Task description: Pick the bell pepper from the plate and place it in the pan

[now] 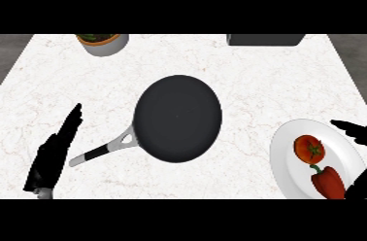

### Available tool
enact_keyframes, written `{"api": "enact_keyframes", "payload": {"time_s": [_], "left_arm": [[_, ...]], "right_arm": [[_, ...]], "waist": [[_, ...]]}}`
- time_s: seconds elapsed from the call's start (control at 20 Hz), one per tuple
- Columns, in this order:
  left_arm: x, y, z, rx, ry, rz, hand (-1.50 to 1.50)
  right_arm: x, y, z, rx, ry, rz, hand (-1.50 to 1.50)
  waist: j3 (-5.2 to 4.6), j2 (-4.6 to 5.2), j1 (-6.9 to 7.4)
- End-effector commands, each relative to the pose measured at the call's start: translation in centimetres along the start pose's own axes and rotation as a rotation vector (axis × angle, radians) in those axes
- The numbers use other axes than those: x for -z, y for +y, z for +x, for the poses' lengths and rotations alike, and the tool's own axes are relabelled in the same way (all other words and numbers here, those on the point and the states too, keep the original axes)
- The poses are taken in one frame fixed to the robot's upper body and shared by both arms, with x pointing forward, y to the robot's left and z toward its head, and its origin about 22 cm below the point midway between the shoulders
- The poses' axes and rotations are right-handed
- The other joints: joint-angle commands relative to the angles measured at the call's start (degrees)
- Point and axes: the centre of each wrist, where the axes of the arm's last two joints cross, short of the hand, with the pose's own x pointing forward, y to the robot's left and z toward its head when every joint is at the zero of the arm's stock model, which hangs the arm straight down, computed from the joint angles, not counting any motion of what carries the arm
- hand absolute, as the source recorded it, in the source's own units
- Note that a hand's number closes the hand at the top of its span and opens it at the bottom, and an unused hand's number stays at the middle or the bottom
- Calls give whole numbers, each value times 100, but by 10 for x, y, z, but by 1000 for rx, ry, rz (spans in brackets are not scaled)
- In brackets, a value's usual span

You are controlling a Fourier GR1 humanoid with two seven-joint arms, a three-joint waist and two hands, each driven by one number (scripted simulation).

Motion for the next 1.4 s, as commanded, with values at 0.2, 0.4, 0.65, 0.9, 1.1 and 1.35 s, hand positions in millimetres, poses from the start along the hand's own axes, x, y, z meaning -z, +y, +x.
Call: {"api": "enact_keyframes", "payload": {"time_s": [0.2, 0.4, 0.65, 0.9, 1.1, 1.35], "left_arm": [[2, -12, -3, 10, 0, 0, 0], [1, 8, -9, 15, -27, 4, 0], [6, 0, -10, -1, -3, 11, 0], [-17, -13, -6, 1, -1, -15, 0], [7, 8, -2, -7, 4, -1, 0], [-5, 4, -12, 6, -1, 1, 0]], "right_arm": [[4, 20, -3, -61, 100, 37, -150], [29, 38, 8, -80, 139, 44, -150], [35, 21, -6, -86, 149, 79, -150], [47, 56, -8, -107, 179, 83, -150], [35, 55, -10, -106, 179, 86, -150], [50, 72, -18, -93, 150, 71, -150]], "waist": [[0, -3, -46], [1, 5, 11], [1, 2, -13], [2, -4, -4], [0, -4, -39], [1, -4, -30]]}}
